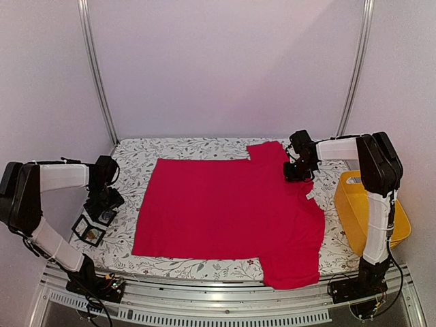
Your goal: Pin the brooch onto the clothing
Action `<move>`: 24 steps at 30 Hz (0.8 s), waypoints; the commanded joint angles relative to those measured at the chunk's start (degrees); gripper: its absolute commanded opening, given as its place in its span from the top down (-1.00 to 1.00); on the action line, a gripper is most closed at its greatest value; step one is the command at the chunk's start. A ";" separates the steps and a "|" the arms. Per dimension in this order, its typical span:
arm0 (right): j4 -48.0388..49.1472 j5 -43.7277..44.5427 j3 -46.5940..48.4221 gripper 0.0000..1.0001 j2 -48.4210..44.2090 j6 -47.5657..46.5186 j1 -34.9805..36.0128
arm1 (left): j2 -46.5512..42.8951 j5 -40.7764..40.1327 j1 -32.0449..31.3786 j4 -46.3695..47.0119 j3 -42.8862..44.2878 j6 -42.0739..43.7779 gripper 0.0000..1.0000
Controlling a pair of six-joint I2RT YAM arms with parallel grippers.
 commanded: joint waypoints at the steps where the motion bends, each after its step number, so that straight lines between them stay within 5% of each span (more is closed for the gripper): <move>1: 1.04 -1.22 -0.61 0.54 -2.05 -1.04 0.20 | -0.75 1.05 2.78 2.06 -1.58 1.13 -0.79; 24: 0.72 -2.52 -0.39 0.53 -1.62 -2.03 0.23 | 4.83 4.84 4.96 9.10 -4.97 4.20 -0.04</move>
